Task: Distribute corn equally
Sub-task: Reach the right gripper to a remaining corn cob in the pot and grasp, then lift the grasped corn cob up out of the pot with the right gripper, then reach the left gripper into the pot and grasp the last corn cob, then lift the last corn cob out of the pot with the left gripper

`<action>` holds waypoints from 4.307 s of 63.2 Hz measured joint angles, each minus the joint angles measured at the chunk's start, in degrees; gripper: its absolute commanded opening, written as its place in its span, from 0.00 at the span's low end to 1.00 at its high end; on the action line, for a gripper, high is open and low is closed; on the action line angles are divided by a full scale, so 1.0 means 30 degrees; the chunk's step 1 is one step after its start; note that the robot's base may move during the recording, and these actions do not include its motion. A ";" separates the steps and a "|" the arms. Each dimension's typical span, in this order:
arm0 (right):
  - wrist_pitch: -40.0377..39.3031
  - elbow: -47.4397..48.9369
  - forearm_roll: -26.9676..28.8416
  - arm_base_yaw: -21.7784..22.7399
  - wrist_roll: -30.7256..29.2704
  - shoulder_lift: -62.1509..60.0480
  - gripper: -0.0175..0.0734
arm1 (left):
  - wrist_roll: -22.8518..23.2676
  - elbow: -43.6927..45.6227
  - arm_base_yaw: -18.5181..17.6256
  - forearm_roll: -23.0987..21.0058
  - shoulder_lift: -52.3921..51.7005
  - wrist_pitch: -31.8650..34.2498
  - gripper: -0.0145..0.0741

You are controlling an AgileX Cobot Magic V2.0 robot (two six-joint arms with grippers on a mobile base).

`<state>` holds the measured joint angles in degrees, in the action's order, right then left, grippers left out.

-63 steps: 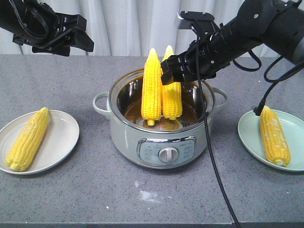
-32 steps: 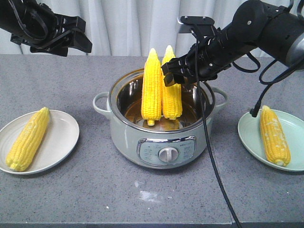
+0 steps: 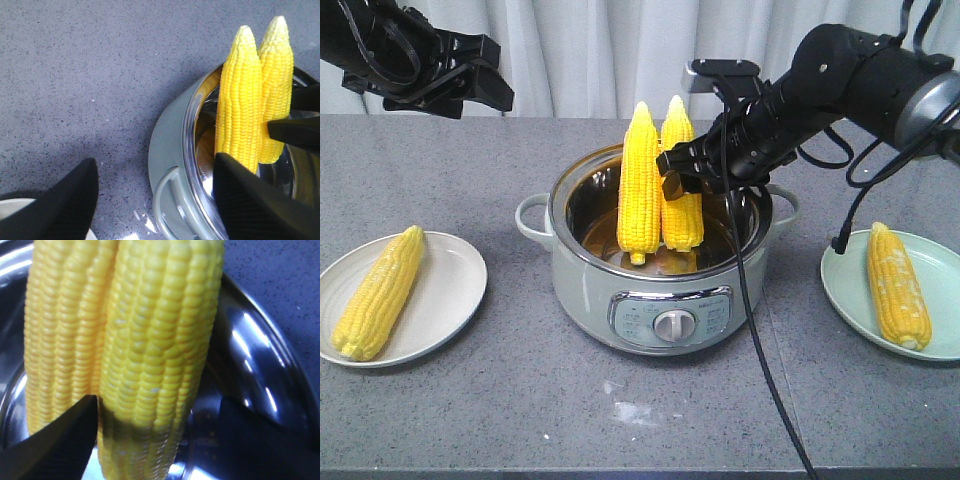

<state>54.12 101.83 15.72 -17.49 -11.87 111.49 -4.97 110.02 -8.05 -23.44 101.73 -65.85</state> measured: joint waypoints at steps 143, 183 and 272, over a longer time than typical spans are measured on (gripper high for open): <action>0.0556 0.0000 -0.8973 0.0000 0.1770 -0.9935 0.19 | -0.0452 0.0000 -0.6512 -0.0584 0.3642 0.4602 0.71; 0.0632 0.0000 -0.9227 0.0000 0.1853 -0.9935 0.19 | -0.0431 0.0000 -0.6822 -0.0181 0.5486 0.6833 0.71; 0.2110 0.0000 -0.8504 0.0000 0.2458 -1.0104 0.19 | 0.1331 0.0000 -0.6822 0.6144 -0.3829 0.1788 0.16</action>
<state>60.45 101.83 -9.79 -17.49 -4.49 81.18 -0.98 110.02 -28.52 -5.01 90.24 -60.49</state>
